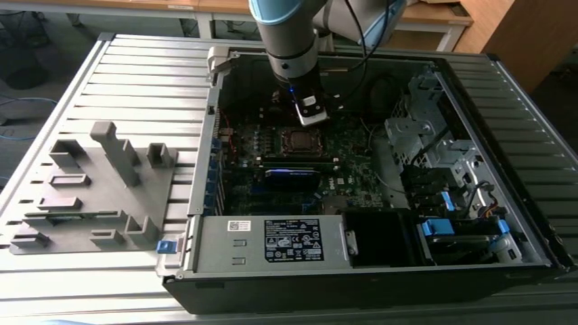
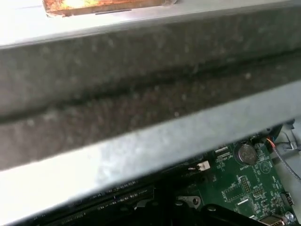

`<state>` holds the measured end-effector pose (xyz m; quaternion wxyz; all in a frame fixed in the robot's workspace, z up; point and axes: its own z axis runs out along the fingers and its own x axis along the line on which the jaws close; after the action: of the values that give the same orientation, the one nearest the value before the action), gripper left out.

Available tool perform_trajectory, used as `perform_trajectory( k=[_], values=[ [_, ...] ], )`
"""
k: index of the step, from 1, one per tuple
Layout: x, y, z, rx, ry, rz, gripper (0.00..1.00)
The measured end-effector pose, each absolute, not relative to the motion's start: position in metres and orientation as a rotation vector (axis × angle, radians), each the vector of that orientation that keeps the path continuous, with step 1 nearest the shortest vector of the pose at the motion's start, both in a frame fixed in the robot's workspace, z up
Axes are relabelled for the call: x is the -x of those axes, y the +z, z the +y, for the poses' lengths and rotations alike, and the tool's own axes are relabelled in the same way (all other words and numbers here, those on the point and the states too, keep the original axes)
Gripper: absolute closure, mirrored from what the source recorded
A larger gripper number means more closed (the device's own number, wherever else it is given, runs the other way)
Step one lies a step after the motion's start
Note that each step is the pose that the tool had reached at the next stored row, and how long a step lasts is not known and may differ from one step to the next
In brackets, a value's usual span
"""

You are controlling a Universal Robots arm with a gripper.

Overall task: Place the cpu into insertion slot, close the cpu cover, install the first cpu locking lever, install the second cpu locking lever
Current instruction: 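Install the first cpu locking lever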

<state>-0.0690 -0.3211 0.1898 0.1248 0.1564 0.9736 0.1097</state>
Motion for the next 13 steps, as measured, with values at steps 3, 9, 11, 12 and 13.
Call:
perform_trajectory(
  k=[3, 9, 11, 12, 13],
  values=[
    [0.069, 0.193, -0.321, -0.456, 0.324, 2.837, 0.89],
    [0.069, 0.205, -0.321, -0.456, 0.325, 2.838, 0.89],
    [0.069, 0.209, -0.321, -0.457, 0.325, 2.838, 0.89],
    [0.069, 0.209, -0.321, -0.457, 0.325, 2.838, 0.89],
    [0.069, 0.209, -0.321, -0.457, 0.325, 2.838, 0.89]
  ],
)
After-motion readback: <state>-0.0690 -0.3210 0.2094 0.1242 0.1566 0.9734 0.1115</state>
